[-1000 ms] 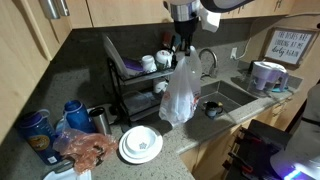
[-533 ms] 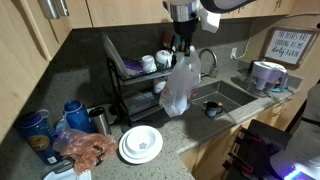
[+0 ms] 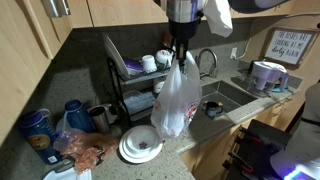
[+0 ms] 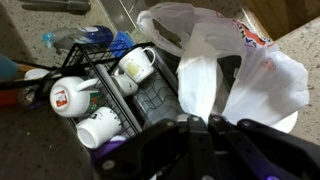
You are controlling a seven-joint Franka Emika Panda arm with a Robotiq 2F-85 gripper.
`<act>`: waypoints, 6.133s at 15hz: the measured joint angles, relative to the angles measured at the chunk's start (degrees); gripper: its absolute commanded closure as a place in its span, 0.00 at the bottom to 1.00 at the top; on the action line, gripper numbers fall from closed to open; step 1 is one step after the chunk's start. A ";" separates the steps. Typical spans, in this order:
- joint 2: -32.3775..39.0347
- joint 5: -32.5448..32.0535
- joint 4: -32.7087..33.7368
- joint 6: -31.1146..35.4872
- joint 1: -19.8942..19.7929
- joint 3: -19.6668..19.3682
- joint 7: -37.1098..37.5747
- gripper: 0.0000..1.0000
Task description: Move the plastic bag to the left
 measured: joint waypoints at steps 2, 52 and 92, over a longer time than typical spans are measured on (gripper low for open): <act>-0.41 0.06 0.00 0.21 1.58 1.77 0.00 0.98; 4.36 45.33 -12.78 28.38 13.68 7.09 -22.85 0.98; 1.76 20.64 -13.63 19.14 6.01 4.40 -0.20 0.00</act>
